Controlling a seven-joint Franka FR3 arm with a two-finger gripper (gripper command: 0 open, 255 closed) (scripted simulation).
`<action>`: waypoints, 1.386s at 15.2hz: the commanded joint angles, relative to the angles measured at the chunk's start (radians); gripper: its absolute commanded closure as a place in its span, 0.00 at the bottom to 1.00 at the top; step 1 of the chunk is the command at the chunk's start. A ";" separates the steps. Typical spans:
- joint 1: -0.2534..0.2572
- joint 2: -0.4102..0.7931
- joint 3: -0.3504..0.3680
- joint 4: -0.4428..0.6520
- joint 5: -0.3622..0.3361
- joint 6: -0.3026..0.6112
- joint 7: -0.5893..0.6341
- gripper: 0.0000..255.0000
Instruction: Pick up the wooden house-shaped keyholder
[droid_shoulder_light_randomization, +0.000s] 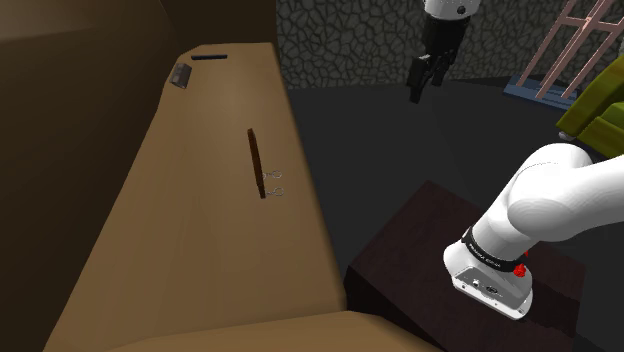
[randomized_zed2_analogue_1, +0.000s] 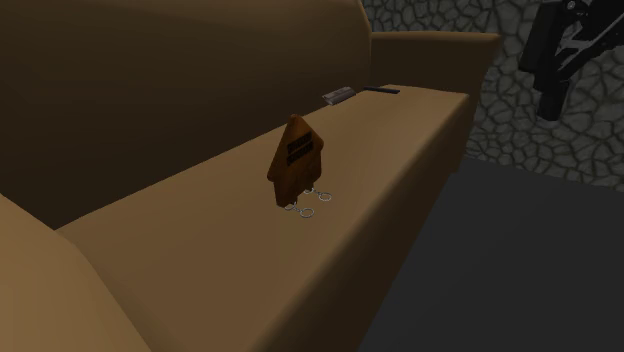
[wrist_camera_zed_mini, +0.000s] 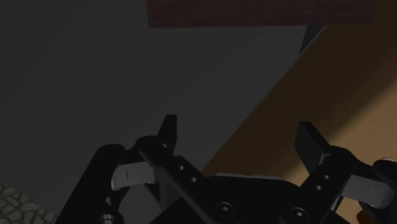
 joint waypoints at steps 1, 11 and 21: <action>0.000 0.000 0.000 0.000 0.000 0.000 0.000 0.00; 0.066 0.245 0.047 -0.046 0.051 0.343 0.001 0.00; 0.118 0.561 0.107 0.032 0.067 0.635 -0.001 0.00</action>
